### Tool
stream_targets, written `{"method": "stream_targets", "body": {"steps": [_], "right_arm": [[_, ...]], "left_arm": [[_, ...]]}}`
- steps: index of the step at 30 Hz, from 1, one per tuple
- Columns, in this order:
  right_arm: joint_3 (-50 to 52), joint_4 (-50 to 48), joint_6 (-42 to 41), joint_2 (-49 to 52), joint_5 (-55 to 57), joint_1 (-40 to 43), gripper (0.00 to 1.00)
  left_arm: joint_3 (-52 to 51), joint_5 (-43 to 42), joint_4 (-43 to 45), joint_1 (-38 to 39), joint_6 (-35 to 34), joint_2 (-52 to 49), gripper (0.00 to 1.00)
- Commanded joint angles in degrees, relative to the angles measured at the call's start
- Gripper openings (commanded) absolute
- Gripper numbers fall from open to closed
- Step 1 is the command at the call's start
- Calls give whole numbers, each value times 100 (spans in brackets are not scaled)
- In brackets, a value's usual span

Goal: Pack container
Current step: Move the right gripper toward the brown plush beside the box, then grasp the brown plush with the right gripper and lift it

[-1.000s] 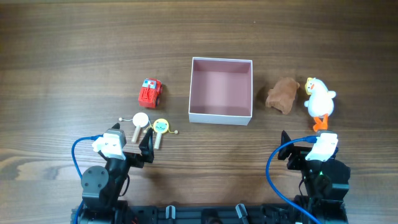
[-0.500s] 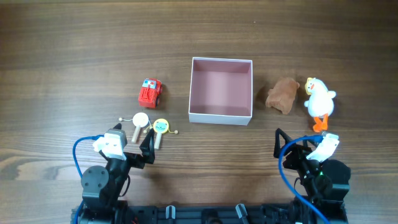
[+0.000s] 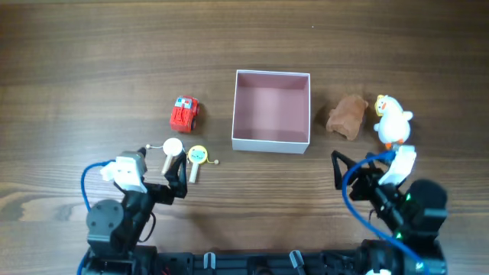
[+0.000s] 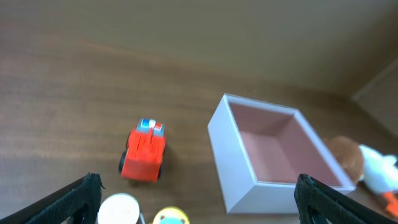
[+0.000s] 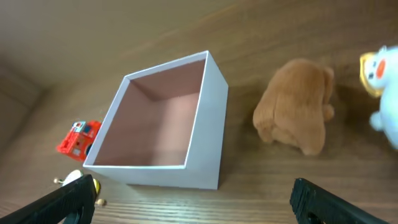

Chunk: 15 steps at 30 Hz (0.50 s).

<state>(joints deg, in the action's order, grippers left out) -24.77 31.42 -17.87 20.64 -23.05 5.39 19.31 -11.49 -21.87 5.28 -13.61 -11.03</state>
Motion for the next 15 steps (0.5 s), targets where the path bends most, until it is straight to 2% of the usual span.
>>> {"method": "stream_targets", "body": {"steps": [1, 7, 15], "right_arm": [[-953, 260, 752, 1276, 114, -31, 99], [-2599, 1071, 981, 3357, 114, -31, 99], [-3840, 1580, 1633, 4892, 319, -487, 99]], "left_arm": [[667, -90, -22, -26, -81, -737, 100], [1394, -68, -131, -26, -76, -2015, 100], [1480, -68, -129, -26, -76, -3119, 100]]}}
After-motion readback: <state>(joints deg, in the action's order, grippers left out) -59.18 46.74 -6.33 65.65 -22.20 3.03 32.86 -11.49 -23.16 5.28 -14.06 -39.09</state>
